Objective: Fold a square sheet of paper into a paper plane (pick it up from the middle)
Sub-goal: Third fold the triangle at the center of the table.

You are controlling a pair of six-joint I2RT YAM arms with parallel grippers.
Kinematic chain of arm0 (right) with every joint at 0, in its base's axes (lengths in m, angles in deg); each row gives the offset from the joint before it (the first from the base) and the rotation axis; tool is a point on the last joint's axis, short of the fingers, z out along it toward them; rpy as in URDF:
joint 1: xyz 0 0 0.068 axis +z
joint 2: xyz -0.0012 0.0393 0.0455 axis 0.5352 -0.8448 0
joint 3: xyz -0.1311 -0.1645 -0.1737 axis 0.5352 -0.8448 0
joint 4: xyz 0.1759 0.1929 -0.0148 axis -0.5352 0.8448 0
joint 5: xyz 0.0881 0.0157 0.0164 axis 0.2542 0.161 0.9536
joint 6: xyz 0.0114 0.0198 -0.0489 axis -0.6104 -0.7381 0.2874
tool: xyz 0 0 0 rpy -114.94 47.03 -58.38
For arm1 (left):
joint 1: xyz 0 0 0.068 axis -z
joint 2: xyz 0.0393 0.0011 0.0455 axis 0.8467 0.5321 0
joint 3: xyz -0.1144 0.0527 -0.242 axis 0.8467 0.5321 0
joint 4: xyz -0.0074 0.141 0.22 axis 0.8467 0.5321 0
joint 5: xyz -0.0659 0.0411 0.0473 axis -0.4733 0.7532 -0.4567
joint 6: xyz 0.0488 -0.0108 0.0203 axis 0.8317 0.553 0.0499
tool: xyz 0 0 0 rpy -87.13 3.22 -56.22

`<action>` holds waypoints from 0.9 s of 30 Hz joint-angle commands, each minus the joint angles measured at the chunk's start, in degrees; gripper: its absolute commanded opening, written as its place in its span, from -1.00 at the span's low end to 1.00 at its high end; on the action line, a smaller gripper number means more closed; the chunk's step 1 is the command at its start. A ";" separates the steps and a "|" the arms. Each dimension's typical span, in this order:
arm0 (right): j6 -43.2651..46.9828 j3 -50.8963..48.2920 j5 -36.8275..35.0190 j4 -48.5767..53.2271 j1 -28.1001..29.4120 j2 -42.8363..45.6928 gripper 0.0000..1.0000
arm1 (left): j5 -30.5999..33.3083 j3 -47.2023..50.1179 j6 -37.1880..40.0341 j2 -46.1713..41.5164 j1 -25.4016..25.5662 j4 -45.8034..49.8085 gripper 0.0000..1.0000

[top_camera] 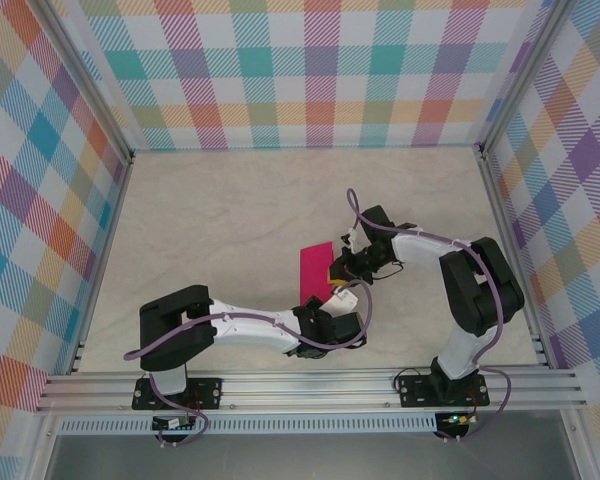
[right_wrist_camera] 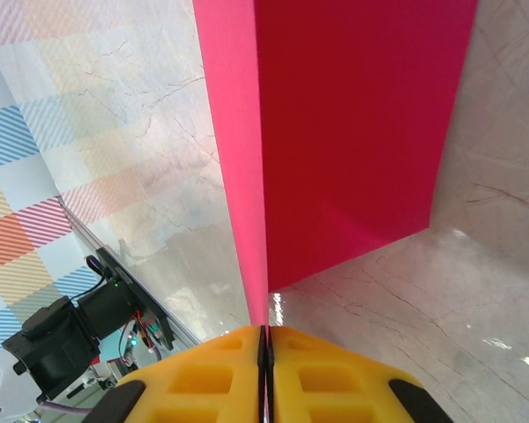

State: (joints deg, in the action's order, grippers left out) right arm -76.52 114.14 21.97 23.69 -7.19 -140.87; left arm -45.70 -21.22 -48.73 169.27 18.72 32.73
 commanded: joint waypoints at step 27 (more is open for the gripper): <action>3.13 4.58 -3.37 3.77 -3.90 5.24 -0.63 | -22.19 12.80 -1.78 -17.49 -6.90 -7.86 -1.00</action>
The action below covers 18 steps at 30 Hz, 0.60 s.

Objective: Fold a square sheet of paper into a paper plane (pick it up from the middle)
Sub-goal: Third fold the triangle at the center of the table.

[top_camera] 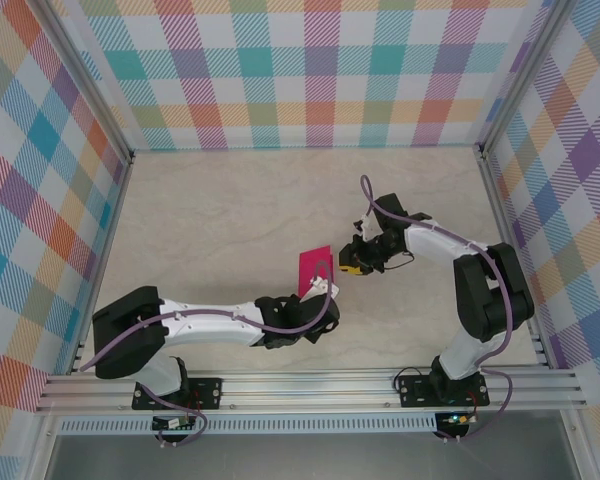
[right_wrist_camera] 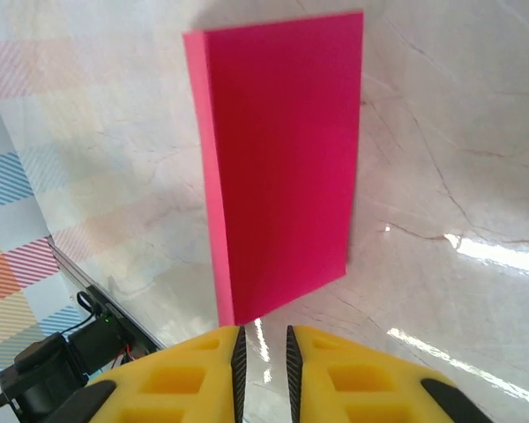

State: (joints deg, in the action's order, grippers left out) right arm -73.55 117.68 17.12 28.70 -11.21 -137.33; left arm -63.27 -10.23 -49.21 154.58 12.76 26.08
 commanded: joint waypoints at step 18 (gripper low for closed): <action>3.71 9.95 4.36 1.87 8.46 -10.05 -0.63 | -22.06 11.59 -3.88 -14.95 -9.24 -4.27 -1.00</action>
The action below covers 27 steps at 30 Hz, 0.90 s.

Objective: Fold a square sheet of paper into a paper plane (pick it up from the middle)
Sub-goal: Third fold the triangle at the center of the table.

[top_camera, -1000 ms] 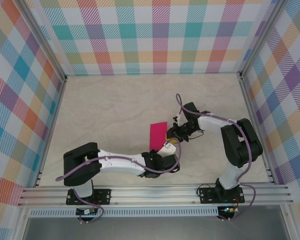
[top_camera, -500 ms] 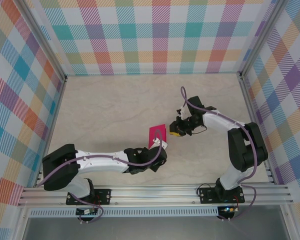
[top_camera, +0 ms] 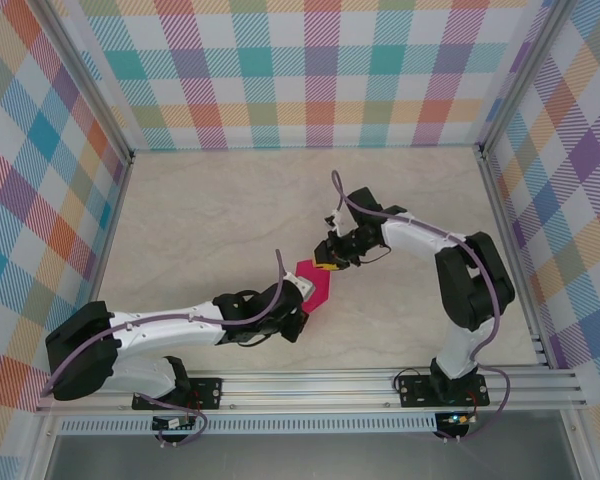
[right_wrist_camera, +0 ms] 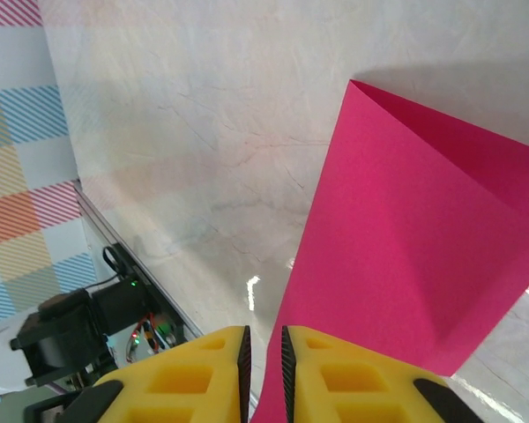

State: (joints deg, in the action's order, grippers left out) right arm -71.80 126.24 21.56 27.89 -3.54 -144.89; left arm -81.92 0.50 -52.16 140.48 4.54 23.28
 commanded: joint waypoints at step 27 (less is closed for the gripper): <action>6.42 2.04 -10.27 5.85 1.94 -12.44 -0.70 | -14.42 -0.61 1.32 7.91 -10.70 -4.48 -1.00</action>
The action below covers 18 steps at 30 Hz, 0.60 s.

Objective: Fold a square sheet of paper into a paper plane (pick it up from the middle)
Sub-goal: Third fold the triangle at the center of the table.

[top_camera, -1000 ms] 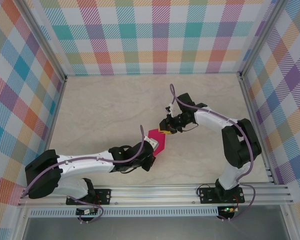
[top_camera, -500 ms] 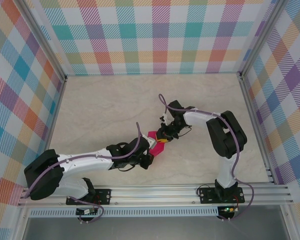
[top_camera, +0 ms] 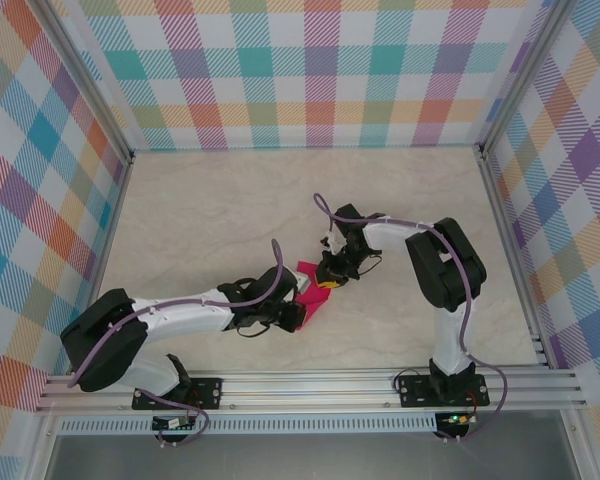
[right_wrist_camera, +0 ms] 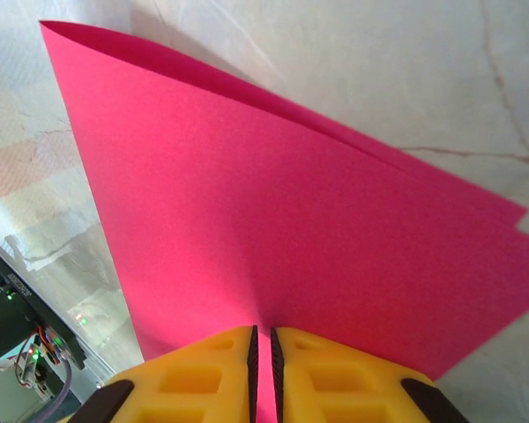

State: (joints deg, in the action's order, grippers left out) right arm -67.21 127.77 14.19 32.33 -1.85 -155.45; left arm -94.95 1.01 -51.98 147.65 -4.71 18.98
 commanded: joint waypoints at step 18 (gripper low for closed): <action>3.48 3.09 -3.77 3.67 0.26 -1.74 -0.70 | 0.98 -5.25 5.17 6.07 -4.11 4.47 -1.00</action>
State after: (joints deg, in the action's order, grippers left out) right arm -65.55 129.37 12.84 34.32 -1.85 -155.86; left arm -95.27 -3.28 -48.46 153.31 -8.25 21.34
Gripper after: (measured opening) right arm 0.149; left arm 0.047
